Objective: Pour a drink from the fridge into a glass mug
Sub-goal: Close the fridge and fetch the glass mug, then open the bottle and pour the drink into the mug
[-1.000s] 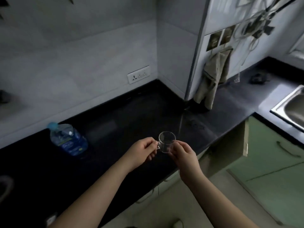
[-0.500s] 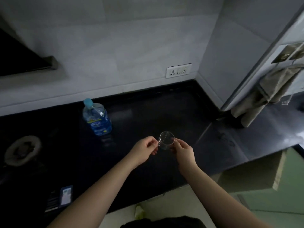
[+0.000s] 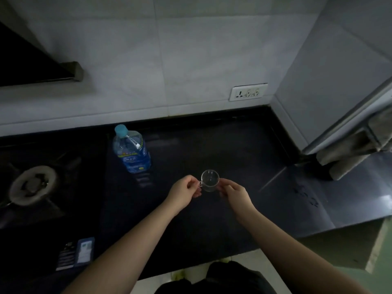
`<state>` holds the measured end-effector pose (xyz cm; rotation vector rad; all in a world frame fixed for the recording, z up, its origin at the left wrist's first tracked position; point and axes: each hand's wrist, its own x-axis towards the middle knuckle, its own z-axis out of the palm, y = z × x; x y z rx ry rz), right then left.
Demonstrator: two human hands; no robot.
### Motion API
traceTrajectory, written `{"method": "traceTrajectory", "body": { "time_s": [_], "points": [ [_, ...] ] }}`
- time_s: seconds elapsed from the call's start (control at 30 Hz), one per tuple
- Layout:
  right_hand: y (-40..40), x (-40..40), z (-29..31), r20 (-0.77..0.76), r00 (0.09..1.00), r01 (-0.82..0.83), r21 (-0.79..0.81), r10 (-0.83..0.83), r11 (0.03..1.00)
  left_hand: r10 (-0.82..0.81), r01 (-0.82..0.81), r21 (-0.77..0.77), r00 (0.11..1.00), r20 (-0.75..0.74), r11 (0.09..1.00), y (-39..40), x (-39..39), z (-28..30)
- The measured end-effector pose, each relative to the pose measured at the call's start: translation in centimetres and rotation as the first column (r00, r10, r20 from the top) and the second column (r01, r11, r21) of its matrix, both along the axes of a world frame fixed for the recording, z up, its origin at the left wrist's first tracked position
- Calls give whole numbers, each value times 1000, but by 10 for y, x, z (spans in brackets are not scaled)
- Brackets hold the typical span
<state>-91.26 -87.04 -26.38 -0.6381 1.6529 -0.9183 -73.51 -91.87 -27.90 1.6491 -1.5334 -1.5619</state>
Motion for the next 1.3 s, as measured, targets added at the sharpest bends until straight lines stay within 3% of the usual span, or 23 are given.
{"method": "traceTrajectory", "body": {
  "time_s": [0.23,1.3],
  "points": [
    [-32,-27,-19,-3,995,-104,52,104,993,74,-75,59,997,25,995,-16,-32,-10],
    [-52,-49,-39,71,991,-125,141,116,982,91,-120,139,977,195,983,-30,-62,-33]
  ]
}}
